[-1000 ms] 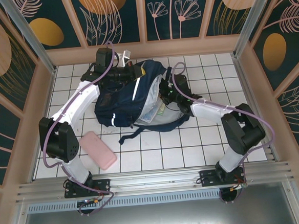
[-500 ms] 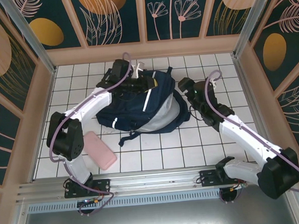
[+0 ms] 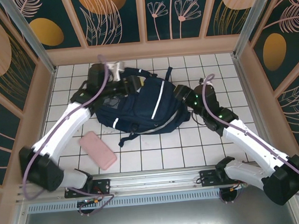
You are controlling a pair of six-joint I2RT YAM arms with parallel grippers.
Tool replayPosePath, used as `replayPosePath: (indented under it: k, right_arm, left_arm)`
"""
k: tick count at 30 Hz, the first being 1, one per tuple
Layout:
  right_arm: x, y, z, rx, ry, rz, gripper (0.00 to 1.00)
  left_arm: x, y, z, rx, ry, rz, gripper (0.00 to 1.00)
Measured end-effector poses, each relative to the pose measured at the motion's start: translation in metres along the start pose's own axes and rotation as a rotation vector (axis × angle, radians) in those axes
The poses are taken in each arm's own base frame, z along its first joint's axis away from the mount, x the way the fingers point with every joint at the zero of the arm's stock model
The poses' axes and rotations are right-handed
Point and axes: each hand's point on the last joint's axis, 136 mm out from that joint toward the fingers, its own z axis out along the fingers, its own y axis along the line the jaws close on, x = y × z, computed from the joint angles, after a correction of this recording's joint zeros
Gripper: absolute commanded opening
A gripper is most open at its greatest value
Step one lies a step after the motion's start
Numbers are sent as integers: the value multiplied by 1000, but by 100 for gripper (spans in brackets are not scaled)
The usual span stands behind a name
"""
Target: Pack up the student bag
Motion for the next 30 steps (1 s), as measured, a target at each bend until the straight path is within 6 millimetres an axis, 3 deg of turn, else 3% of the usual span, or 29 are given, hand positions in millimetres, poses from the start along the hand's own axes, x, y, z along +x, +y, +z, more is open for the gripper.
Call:
replayPosePath:
  k: [4, 8, 11, 13, 18, 20, 30]
  right_arm:
    - [39, 44, 3, -107, 131, -167, 87]
    - [79, 86, 17, -173, 238, -301, 88]
    - [108, 101, 27, -177, 300, -365, 89]
    - [121, 98, 33, -150, 330, -387, 89]
    - [126, 82, 38, -81, 341, -405, 90]
    - [124, 81, 39, -73, 333, -405, 90]
    - [127, 61, 26, -60, 330, -396, 90]
  left_arm:
    - [28, 55, -60, -214, -114, -92, 98]
    - [74, 112, -109, -481, -154, -259, 98]
    - [107, 147, -134, -666, -138, -379, 99]
    - [133, 169, -144, -773, -109, -443, 99]
    - [206, 215, -164, -974, 20, -566, 98]
    - [223, 224, -167, -1015, 61, -588, 99]
    - [245, 247, -145, -1064, 164, -611, 99]
